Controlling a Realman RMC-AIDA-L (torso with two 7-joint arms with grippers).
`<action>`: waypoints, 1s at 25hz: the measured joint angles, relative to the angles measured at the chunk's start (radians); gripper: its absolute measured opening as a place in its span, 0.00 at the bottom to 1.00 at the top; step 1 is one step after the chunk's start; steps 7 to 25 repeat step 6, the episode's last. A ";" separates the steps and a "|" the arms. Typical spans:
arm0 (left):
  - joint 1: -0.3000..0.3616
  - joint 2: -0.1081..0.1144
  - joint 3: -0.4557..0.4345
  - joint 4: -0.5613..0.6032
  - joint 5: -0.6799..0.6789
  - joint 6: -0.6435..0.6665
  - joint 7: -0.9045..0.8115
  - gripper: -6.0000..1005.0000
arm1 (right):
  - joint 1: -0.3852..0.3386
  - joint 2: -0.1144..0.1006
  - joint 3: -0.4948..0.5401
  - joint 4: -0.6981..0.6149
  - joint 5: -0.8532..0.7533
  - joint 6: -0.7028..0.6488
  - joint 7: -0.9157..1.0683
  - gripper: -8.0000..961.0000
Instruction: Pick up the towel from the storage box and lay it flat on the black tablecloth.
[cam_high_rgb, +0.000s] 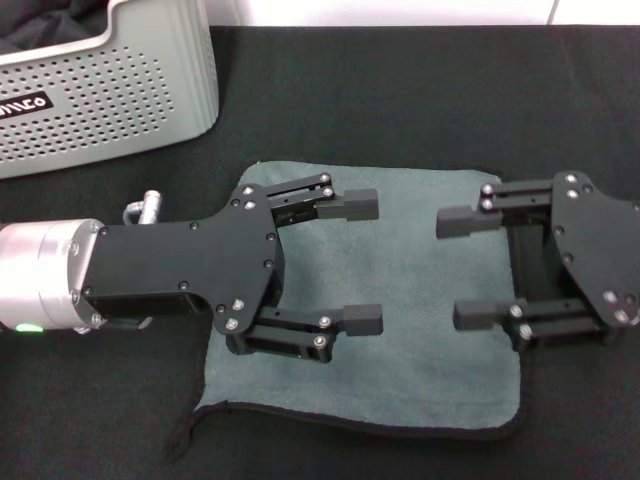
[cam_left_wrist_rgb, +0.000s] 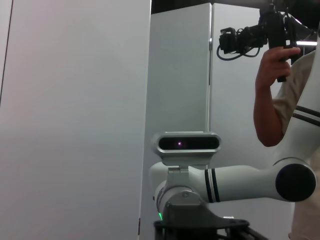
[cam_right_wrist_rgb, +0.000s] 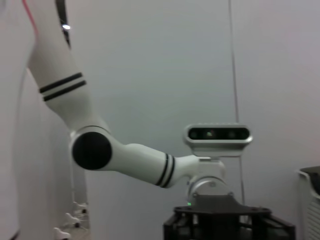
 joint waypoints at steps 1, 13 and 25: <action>0.003 0.000 0.001 0.000 0.000 0.000 -0.001 0.88 | 0.000 0.000 0.001 0.000 0.000 -0.011 0.000 0.67; 0.017 0.000 0.011 0.000 -0.004 0.002 -0.002 0.88 | -0.005 0.000 0.005 0.005 0.001 -0.020 -0.006 0.67; 0.017 0.000 0.011 0.000 -0.004 0.002 -0.002 0.88 | -0.005 0.000 0.005 0.005 0.001 -0.020 -0.006 0.67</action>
